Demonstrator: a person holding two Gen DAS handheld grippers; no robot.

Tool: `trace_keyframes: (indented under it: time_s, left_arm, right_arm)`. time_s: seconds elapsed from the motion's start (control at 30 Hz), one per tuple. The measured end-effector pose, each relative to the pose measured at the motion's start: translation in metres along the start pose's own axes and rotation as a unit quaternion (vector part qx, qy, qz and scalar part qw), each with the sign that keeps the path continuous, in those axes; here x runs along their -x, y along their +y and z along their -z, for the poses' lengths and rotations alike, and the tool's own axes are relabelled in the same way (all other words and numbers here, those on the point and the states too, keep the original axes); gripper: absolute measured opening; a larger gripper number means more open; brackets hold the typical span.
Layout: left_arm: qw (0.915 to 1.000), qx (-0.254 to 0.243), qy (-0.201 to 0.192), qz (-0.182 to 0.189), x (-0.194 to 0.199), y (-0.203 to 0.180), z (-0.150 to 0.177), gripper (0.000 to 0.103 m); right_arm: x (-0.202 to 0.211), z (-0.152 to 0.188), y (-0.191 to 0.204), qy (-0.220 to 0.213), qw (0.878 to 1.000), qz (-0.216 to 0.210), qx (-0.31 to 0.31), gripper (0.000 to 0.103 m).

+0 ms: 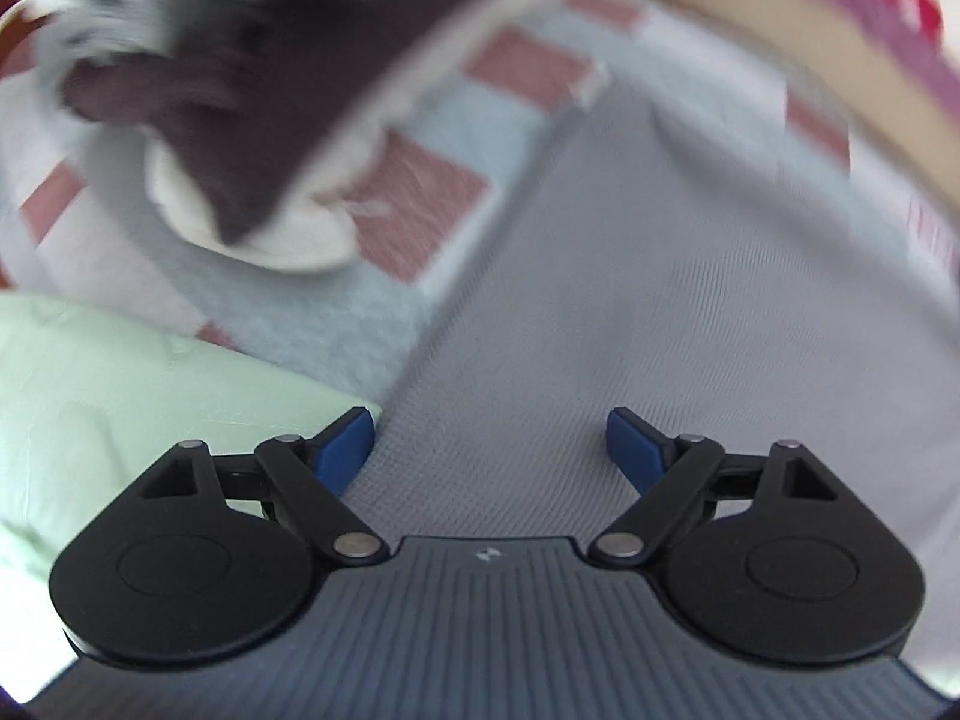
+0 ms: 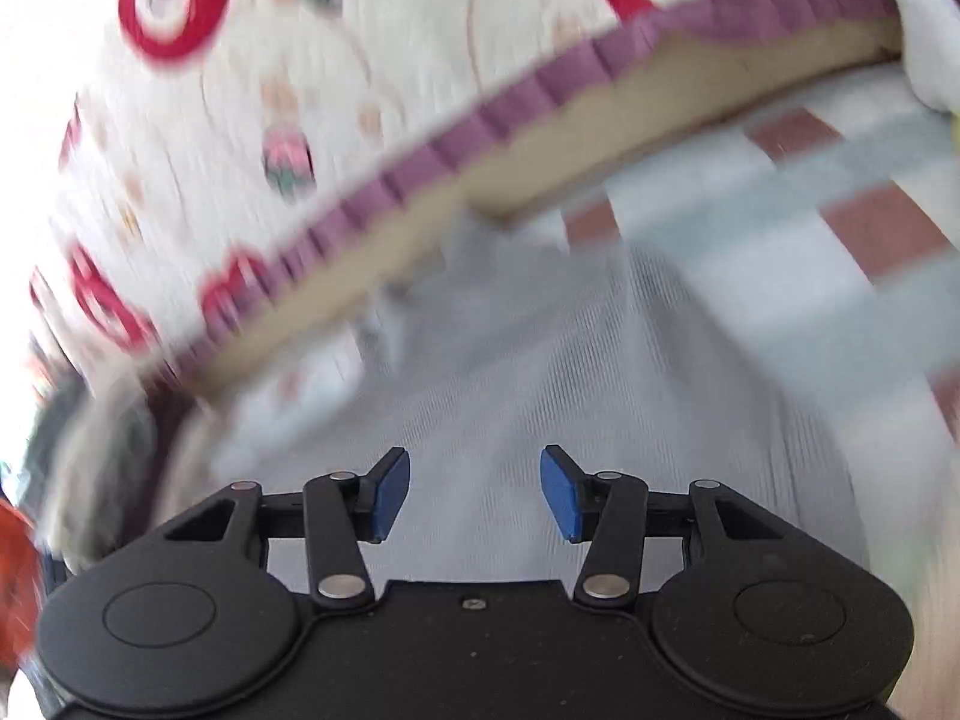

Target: Fold clothes

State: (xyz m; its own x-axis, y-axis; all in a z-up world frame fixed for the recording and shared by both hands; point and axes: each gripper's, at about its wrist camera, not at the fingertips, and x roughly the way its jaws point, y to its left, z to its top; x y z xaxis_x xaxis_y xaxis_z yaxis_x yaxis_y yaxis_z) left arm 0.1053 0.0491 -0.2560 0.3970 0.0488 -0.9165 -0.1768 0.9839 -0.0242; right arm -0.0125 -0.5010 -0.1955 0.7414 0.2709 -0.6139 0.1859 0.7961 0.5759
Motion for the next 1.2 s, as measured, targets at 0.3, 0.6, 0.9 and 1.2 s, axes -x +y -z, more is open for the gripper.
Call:
trace_keyframes:
  time_s: [0.3,0.6,0.9,1.2]
  left_arm:
    - [0.9559,-0.272,-0.066,-0.087,0.027,-0.039,0.024,0.01]
    - [0.9572,-0.251,-0.086,-0.116,0.057,-0.051,0.021,0.027]
    - [0.9694,-0.162,-0.121,0.139,0.049,-0.119,0.029,0.041]
    - [0.9782,-0.193,-0.024,0.072,0.034,-0.11,0.062,0.045]
  right_arm:
    - [0.037,0.037,0.004,0.053,0.996,0.065,-0.013,0.054]
    - [0.035,0.049,-0.006,0.072,0.99,0.109,-0.047,0.061]
    - [0.005,0.047,-0.015,-0.113,0.97,0.186,-0.104,0.037]
    - [0.018,0.031,0.0,-0.102,0.945,0.311,0.029,0.024]
